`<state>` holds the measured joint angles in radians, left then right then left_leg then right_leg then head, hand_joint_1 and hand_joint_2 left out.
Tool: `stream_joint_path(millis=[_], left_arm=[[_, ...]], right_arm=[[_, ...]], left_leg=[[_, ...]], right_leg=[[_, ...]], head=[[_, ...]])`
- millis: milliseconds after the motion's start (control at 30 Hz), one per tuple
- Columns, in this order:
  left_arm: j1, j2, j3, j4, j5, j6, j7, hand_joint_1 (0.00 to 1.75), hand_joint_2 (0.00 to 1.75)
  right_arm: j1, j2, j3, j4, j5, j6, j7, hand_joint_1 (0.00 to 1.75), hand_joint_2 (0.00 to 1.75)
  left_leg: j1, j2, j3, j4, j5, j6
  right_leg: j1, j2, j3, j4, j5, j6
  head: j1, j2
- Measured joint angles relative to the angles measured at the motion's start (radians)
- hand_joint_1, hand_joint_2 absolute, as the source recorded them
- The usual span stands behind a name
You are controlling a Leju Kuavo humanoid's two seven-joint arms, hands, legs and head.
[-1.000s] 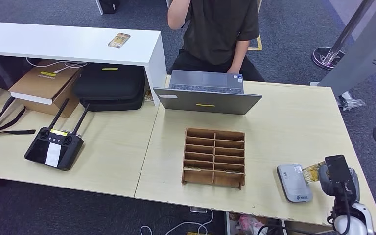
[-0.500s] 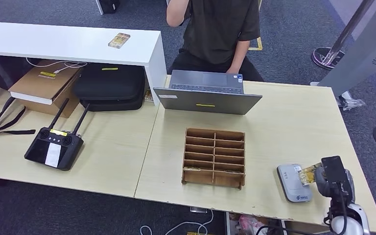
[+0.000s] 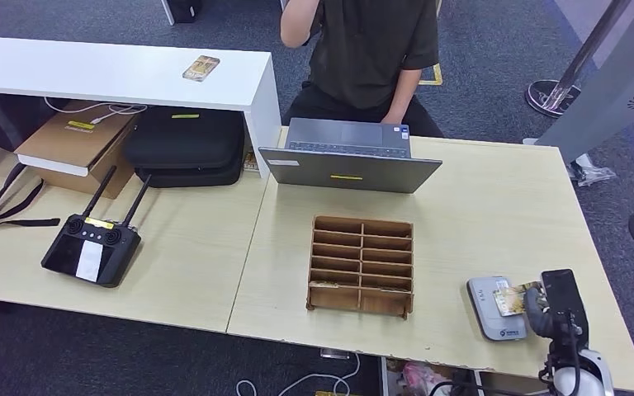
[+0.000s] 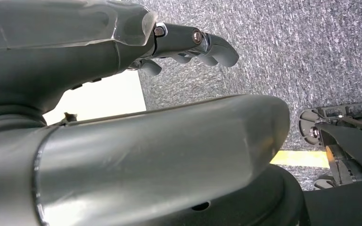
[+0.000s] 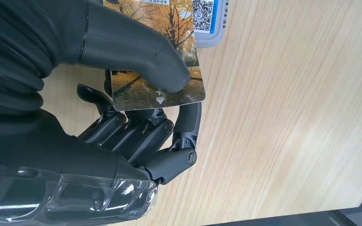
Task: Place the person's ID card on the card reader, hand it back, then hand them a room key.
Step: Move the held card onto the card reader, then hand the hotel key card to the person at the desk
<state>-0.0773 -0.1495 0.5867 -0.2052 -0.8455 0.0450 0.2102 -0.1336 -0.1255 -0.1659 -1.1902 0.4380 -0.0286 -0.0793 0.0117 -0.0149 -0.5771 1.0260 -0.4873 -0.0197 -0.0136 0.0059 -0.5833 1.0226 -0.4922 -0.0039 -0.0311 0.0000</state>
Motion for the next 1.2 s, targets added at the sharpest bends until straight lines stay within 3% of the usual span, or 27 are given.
stream_joint_path(millis=[433,1200], left_arm=[[-0.002,0.0,0.0,0.0,-0.009,0.002,0.002,0.0,0.0],[-0.004,0.0,0.001,0.0,-0.018,0.007,0.003,0.0,0.0]], right_arm=[[-0.075,0.0,0.0,0.179,-0.053,-0.038,-0.045,1.75,1.75],[-0.087,0.0,0.0,0.208,-0.069,-0.039,-0.051,1.75,1.75]], left_leg=[[0.0,0.001,0.004,0.0,0.0,0.0],[0.0,0.002,0.009,0.0,0.0,0.0]], right_leg=[[0.0,0.001,0.003,0.0,0.0,0.0],[0.0,0.002,0.009,-0.001,0.0,0.0]], head=[[0.0,0.0],[0.0,0.0]])
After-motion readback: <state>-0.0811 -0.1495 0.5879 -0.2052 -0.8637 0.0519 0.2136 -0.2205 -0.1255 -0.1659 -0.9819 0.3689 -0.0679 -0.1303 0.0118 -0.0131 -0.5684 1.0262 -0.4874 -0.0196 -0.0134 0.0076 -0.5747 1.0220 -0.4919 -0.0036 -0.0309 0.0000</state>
